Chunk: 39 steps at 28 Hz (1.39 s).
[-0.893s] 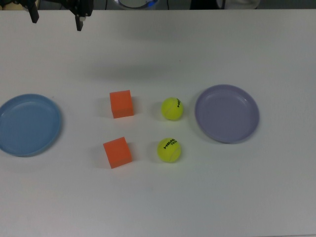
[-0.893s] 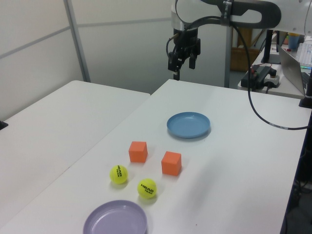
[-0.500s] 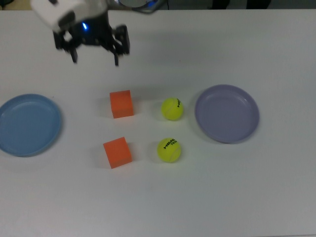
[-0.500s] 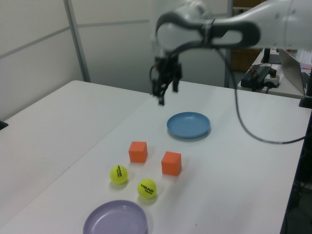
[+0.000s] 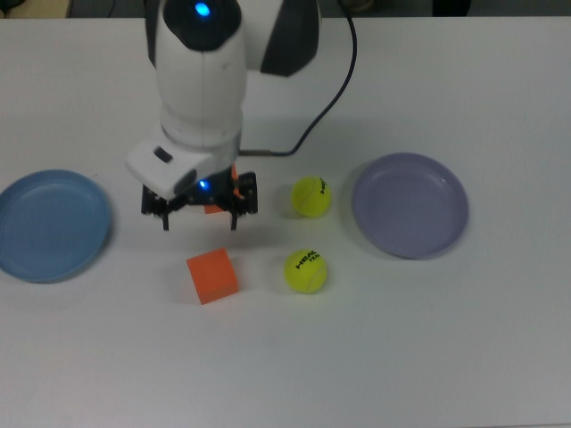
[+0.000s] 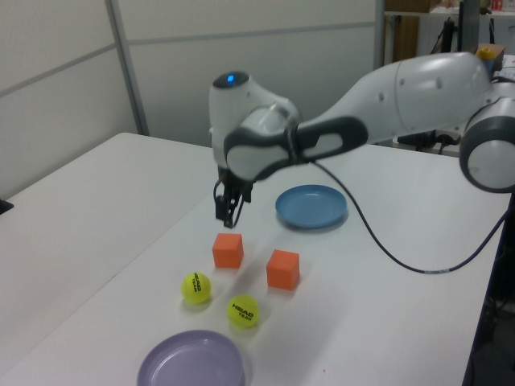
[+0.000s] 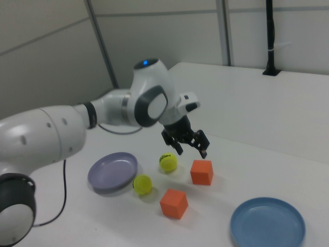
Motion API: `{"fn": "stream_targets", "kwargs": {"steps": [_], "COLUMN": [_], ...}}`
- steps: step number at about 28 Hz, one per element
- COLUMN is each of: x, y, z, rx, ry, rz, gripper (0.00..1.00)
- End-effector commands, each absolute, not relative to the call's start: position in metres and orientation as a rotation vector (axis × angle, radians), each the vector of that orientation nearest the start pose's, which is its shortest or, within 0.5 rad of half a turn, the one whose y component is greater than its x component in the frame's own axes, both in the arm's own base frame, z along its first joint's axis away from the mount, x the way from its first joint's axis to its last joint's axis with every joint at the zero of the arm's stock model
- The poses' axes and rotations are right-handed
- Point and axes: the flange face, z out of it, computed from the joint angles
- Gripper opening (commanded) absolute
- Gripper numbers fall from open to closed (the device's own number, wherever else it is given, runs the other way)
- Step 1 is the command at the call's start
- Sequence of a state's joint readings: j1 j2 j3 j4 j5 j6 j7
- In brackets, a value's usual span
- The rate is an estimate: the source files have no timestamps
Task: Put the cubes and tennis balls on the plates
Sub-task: 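Move the gripper down over the orange cube nearest the blue plate, then close the gripper on the orange cube, then lift the cube and release it onto the blue plate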
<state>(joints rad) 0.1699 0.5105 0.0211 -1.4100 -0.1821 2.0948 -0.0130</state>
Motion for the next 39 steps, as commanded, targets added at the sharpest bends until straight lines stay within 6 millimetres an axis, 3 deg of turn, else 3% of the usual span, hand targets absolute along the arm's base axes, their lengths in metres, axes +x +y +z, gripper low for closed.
{"fn": "stream_targets", "kwargs": {"steps": [1, 7, 12, 13, 14, 15, 16, 17, 20, 25, 26, 30, 32, 36, 37, 38, 39], "x": [0.719, 0.728, 0.732, 0.732, 0.732, 0.732, 0.733, 0.733, 0.734, 0.738, 0.739, 0.744, 0.746, 0.742, 0.74, 0.738, 0.737], "y": [0.136, 0.141, 0.145, 0.145, 0.145, 0.145, 0.145, 0.145, 0.145, 0.134, 0.123, 0.074, 0.038, -0.009, -0.019, -0.038, -0.045], "z": [0.376, 0.324, 0.309, 0.309, 0.309, 0.309, 0.312, 0.314, 0.321, 0.377, 0.389, 0.392, 0.387, 0.373, 0.369, 0.364, 0.363], "rx": [-3.278, -3.32, -3.328, -3.329, -3.329, -3.325, -3.32, -3.321, -3.323, -3.309, -3.316, -3.375, -3.43, -3.491, -3.503, -3.523, -3.527], "ry": [-0.504, -0.564, -0.612, -0.604, -0.601, -0.588, -0.549, -0.523, -0.442, -0.372, -0.349, -0.261, -0.207, -0.156, -0.146, -0.125, -0.117], "rz": [-0.367, -0.417, -0.481, -0.482, -0.482, -0.479, -0.49, -0.498, -0.527, -0.651, -0.673, -0.67, -0.652, -0.584, -0.563, -0.532, -0.525], "gripper": [1.0, 1.0, 1.0, 0.91, 0.69, 0.41, 0.03, 0.0, 0.0, 0.0, 0.0, 0.0, 0.0, 0.04, 0.08, 0.35, 0.73]}}
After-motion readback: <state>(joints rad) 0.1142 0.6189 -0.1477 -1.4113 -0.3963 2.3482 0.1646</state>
